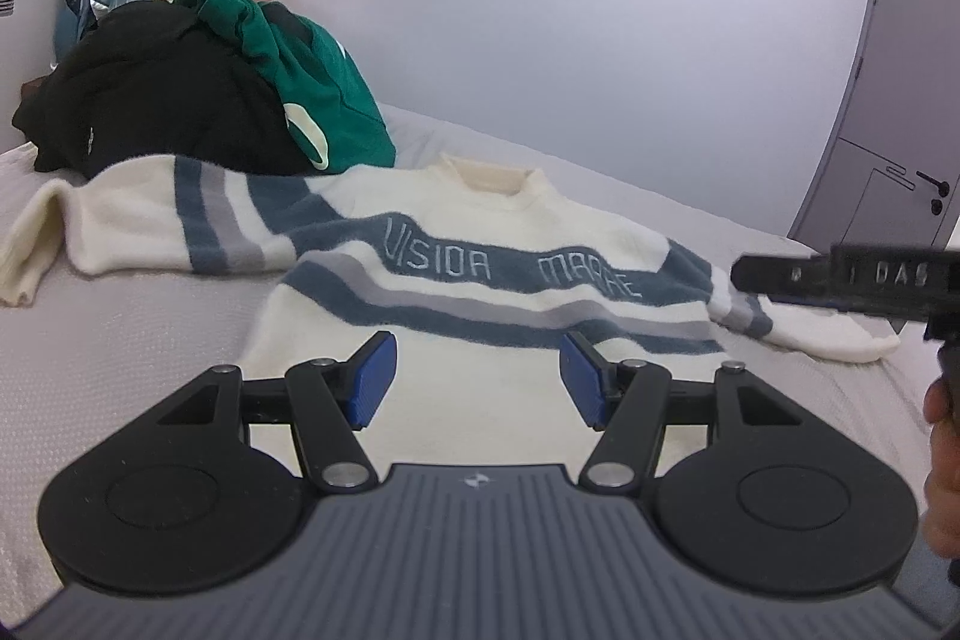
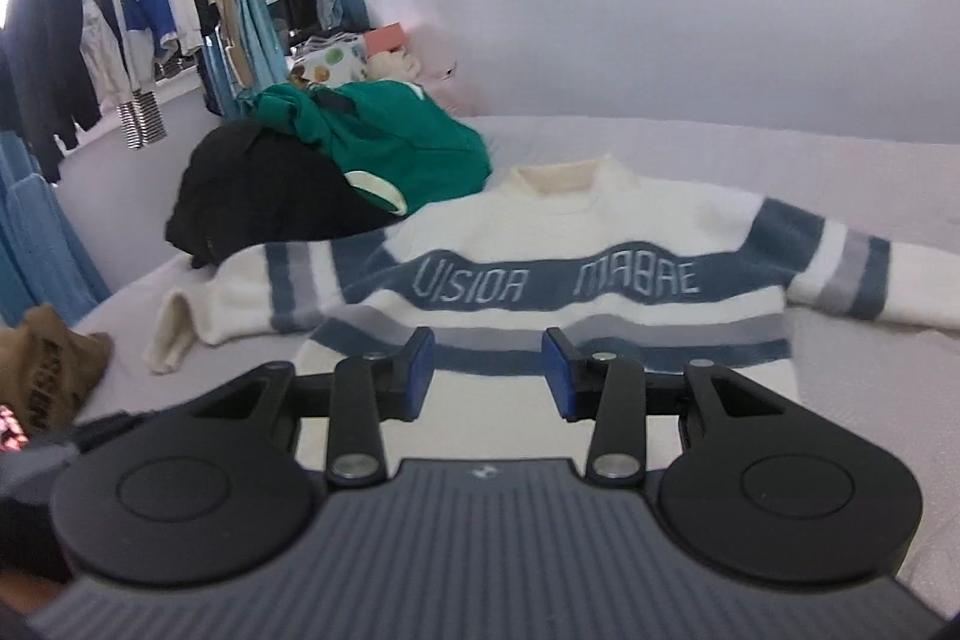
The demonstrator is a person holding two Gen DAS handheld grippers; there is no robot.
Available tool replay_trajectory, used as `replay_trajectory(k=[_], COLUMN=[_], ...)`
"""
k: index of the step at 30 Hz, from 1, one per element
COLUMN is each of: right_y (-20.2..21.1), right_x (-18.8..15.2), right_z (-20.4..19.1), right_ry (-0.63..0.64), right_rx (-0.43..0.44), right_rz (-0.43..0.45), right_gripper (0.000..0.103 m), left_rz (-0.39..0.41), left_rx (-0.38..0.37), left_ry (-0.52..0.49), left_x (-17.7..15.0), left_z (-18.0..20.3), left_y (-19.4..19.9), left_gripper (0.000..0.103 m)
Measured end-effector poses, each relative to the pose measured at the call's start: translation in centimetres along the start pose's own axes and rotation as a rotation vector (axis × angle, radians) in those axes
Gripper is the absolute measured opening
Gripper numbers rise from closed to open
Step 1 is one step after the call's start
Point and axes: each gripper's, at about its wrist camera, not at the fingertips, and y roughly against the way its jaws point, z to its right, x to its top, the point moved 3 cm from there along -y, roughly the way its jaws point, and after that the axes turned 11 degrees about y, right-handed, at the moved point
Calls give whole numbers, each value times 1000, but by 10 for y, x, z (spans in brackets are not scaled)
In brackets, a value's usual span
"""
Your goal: Fold large clothes
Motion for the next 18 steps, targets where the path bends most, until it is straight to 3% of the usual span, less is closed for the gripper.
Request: replay_trajectory(k=[12, 18], right_y=[26, 37], right_x=[-54, -78], right_z=[14, 26], right_ry=[38, 13], right_rx=[-139, -190], right_rz=[-26, -81], right_gripper=[42, 42], left_rz=[-10, -4], left_rx=[-35, -53], left_ry=[-13, -48], left_x=[-6, -12], left_z=[6, 18], left_y=[-2, 0], left_gripper=[66, 66])
